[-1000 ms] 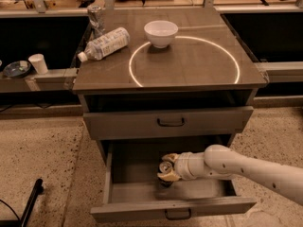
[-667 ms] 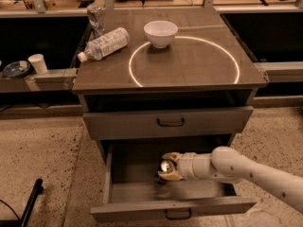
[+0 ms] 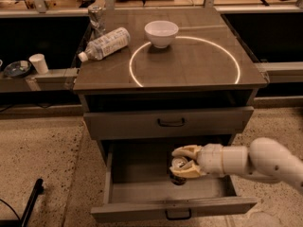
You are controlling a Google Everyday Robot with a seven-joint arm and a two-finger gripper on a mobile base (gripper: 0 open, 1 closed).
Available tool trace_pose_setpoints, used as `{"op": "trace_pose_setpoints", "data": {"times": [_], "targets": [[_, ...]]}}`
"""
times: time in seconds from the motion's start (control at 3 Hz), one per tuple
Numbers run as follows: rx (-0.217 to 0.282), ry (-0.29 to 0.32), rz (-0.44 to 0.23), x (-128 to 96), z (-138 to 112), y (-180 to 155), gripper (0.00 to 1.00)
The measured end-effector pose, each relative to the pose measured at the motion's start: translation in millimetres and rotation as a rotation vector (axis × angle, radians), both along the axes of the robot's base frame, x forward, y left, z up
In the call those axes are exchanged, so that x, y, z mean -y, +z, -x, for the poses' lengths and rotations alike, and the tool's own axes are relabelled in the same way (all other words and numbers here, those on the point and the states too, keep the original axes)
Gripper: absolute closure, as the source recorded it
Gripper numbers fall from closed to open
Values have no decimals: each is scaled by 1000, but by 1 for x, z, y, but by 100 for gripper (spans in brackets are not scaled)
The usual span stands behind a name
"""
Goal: Pick pepsi can from middle drawer and place on counter
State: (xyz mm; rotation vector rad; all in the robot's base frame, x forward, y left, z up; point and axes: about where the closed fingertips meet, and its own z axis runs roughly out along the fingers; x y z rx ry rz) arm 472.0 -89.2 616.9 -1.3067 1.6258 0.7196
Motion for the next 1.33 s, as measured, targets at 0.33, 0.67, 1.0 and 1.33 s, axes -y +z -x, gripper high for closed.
{"op": "trace_pose_setpoints", "data": {"times": [0.33,0.67,1.0,1.33], "targets": [[38,57,87,21,12,89,100],[44,104,221,50,-9,172,100],[52,103,256,71,-40,217,100],[-6,127,262,81,-73,239,100]]}}
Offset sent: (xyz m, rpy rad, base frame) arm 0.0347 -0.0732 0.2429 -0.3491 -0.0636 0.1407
